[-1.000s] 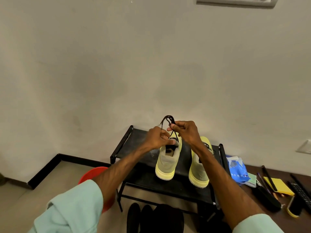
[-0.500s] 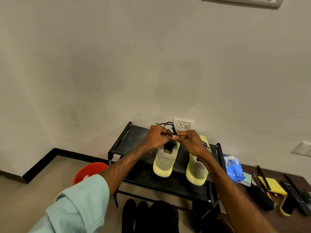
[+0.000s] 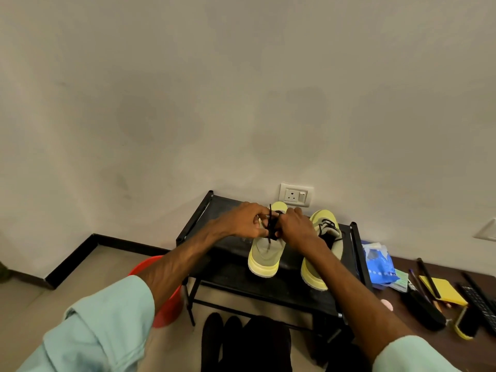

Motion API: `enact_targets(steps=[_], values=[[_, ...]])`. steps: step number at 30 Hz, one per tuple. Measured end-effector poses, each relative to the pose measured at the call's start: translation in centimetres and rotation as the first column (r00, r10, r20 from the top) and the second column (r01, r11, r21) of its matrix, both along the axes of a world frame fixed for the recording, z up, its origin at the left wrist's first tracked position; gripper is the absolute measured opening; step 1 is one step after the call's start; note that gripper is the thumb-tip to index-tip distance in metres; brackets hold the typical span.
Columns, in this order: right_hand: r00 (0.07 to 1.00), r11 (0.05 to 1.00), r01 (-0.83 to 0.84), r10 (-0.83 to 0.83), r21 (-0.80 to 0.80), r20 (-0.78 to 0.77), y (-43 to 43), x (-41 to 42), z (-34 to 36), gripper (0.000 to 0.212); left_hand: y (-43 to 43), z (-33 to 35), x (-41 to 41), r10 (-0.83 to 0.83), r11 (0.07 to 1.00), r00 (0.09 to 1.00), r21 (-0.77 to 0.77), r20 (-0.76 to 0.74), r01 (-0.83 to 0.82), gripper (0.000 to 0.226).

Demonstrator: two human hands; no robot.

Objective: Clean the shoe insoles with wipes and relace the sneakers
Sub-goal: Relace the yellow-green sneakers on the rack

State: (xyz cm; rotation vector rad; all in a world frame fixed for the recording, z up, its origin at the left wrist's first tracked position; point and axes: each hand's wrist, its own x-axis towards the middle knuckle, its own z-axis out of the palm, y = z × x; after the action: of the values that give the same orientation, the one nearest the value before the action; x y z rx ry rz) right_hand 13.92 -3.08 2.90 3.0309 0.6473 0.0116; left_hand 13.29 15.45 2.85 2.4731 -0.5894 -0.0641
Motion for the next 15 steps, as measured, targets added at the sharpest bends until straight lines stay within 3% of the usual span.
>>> enact_targets(steps=[3,6,11,15], values=[[0.999,0.998,0.023,-0.02,-0.063,0.036,0.4,0.0,0.1,0.039,-0.3,-0.4,-0.5,0.004,1.0,0.998,-0.017,0.055,-0.003,0.044],[0.998,0.998,0.057,-0.057,-0.042,0.014,0.5,0.0,-0.1,0.038,-0.8,-0.7,-0.8,0.03,0.999,0.993,-0.023,0.11,-0.027,0.02],[0.994,0.991,0.107,-0.106,0.079,-0.019,0.5,0.1,-0.6,0.039,-2.5,-1.6,-1.2,0.214,0.965,0.968,0.127,0.133,-0.231,0.006],[0.99,0.967,0.143,-0.141,0.213,-0.024,0.1,0.0,-1.2,0.031,-5.2,-1.4,-1.2,0.403,0.896,0.895,0.117,0.189,-0.428,0.017]])
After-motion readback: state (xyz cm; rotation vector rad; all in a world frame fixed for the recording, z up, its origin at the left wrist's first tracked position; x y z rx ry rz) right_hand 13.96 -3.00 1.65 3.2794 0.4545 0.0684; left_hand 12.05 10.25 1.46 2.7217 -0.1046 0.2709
